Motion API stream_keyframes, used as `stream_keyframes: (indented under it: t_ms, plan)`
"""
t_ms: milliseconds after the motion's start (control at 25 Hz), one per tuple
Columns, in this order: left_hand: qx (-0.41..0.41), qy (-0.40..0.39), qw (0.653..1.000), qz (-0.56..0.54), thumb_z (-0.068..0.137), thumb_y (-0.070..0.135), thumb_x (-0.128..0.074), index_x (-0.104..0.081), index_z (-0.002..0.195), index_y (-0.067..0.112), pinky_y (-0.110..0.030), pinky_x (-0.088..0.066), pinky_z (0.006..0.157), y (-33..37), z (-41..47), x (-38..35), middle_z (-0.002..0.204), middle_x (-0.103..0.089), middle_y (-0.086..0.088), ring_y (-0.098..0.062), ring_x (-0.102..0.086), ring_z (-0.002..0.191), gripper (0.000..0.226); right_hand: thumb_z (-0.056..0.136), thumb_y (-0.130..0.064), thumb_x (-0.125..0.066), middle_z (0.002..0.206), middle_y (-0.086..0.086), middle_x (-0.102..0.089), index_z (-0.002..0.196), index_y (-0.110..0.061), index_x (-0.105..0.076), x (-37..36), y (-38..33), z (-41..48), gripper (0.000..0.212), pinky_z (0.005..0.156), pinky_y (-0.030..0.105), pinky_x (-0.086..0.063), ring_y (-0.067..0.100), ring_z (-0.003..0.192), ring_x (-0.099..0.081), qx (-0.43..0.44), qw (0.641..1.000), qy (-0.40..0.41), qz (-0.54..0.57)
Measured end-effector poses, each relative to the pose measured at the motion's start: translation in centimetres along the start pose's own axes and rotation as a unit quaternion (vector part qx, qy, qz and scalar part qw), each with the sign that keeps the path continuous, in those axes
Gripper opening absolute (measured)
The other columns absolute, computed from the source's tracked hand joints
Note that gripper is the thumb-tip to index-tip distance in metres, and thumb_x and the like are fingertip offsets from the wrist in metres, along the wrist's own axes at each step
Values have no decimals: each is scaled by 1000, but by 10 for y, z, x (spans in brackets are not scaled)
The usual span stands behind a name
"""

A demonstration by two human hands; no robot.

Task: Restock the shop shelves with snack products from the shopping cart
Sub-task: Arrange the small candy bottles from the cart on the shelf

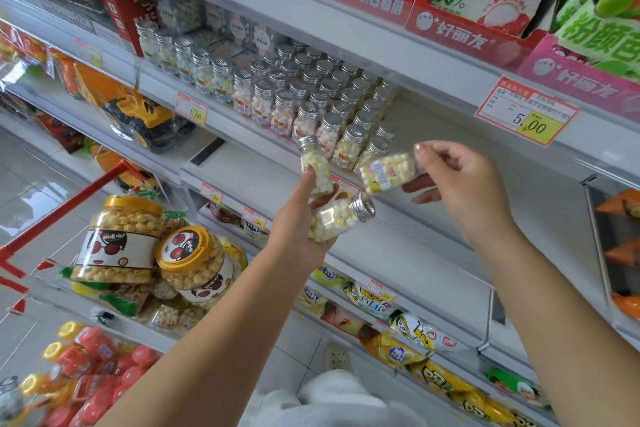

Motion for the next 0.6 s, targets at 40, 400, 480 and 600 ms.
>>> stream_keyframes:
  t_ms: [40,400,480,600]
  plan:
    - [1,-5,1000,-3,89,42,-70,-66,111,8,-30,-58,59,0,2,-1,86,-77,-6,-19,-74,67,40,94,-24,-63,76,4,-72,91,-24,-66,11,2,6,4,50,28,-55,19,62,-71,2,1000,16,-24]
    - [9,-23,1000,-18,87,41,-73,-65,115,7,-32,-58,60,1,13,-5,91,-74,-7,-20,-73,68,45,88,-35,-67,97,1,-66,107,-33,-68,17,33,88,19,84,46,-57,26,92,-68,28,954,-40,-296]
    - [10,-19,1000,-22,87,41,-72,-65,115,6,-32,-58,59,2,15,0,91,-74,-6,-19,-73,68,45,93,-37,-60,100,4,-68,106,-32,-66,12,45,98,15,75,41,-60,27,82,-69,-30,973,-40,-225]
    - [10,-14,999,-29,88,42,-71,-66,109,6,-31,-58,59,8,15,6,89,-75,-6,-19,-73,68,42,100,-31,-52,94,12,-63,97,-16,-61,6,64,96,18,61,34,-61,26,71,-66,-153,986,-41,-54]
Point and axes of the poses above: each hand's wrist, its own z-axis towards the middle knuckle, its own x-axis out of the back of the hand, y = z × x, the point moved 7 cm from there along z, towards the middle knuckle
